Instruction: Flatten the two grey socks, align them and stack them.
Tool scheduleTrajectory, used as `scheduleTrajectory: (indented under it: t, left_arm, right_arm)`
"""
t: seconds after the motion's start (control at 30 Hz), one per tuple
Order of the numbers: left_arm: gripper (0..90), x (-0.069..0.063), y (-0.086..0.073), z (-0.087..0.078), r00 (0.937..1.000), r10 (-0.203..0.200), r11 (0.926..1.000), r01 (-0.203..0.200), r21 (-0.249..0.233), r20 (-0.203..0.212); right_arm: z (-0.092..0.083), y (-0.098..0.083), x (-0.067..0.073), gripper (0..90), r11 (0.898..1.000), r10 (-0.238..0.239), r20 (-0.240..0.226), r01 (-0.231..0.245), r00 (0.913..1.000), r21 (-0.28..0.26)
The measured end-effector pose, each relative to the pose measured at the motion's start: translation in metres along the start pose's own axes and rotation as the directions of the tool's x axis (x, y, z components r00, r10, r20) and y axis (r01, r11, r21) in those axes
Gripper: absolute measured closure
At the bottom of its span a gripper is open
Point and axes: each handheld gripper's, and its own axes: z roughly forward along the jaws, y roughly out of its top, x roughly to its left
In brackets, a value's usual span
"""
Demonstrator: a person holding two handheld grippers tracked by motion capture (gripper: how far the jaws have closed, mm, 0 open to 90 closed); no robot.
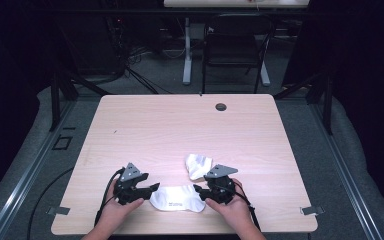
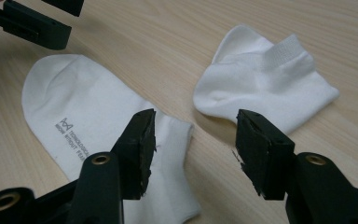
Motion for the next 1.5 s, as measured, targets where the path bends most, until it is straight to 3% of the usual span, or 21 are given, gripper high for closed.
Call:
scheduleTrajectory:
  t: [0.13,0.23,0.4,0.63,0.7,0.83,0.9,1.0,1.1,1.13,1.23,1.5]
  left_arm:
    - [39.5,0.004,0.0,0.003,0.9999,-0.011,0.9999,0.011,0.011,0.003]
    - [39.9,0.006,-0.003,0.004,0.9999,-0.013,0.9999,0.013,0.004,-0.003]
    - [42.2,0.005,-0.005,0.001,0.9997,-0.021,0.9998,0.021,-0.004,0.008]
    - [43.5,0.006,-0.006,-0.001,0.9994,-0.033,0.9994,0.033,-0.014,0.007]
    - [43.6,0.007,-0.006,-0.001,0.9996,-0.029,0.9995,0.029,-0.013,0.003]
    - [43.6,0.007,-0.006,-0.001,0.9996,-0.028,0.9995,0.028,-0.011,0.002]
    - [43.5,0.006,-0.007,-0.001,0.9998,-0.022,0.9997,0.022,-0.011,0.003]
    - [43.6,0.006,-0.006,-0.001,0.9998,-0.019,0.9998,0.019,-0.01,0.003]
    - [43.6,0.006,-0.007,-0.001,0.9998,-0.019,0.9998,0.019,-0.008,0.001]
    - [43.6,0.007,-0.007,-0.001,0.9999,-0.015,0.9999,0.015,-0.006,0.0]
    - [43.6,0.006,-0.007,-0.001,0.9999,-0.016,0.9999,0.016,-0.006,-0.001]
    - [43.6,0.005,-0.007,0.0,0.9999,-0.011,0.9999,0.011,-0.007,-0.006]
  right_arm:
    - [0.002,0.004,-0.002,52.3,1.0,-0.013,0.018,0.013,0.9998,-0.003]
    - [0.007,0.011,-0.008,59.8,1.0,0.016,0.048,-0.017,0.9987,0.026]
    - [0.02,0.021,-0.011,65.1,0.999,0.032,0.102,-0.036,0.9943,0.04]
    - [0.039,0.036,-0.008,65.5,0.998,0.038,0.106,-0.043,0.9936,0.047]
    - [0.046,0.041,-0.005,64.1,0.997,0.061,0.097,-0.064,0.9934,0.035]
    - [0.053,0.043,-0.001,60.6,0.997,0.05,0.103,-0.056,0.9934,0.06]
    - [0.061,0.042,0.0,60.2,0.995,0.041,0.129,-0.052,0.9908,0.085]
    - [0.063,0.041,0.0,63.3,0.993,0.045,0.134,-0.059,0.9899,0.1]
    - [0.066,0.039,-0.001,73.1,0.99,0.046,0.143,-0.064,0.9887,0.129]
    - [0.066,0.039,-0.001,79.4,0.989,0.049,0.138,-0.067,0.9892,0.129]
    - [0.064,0.038,0.0,86.6,0.989,0.051,0.131,-0.068,0.9901,0.129]
    - [0.055,0.04,0.003,89.8,0.993,0.039,0.106,-0.05,0.9936,0.108]
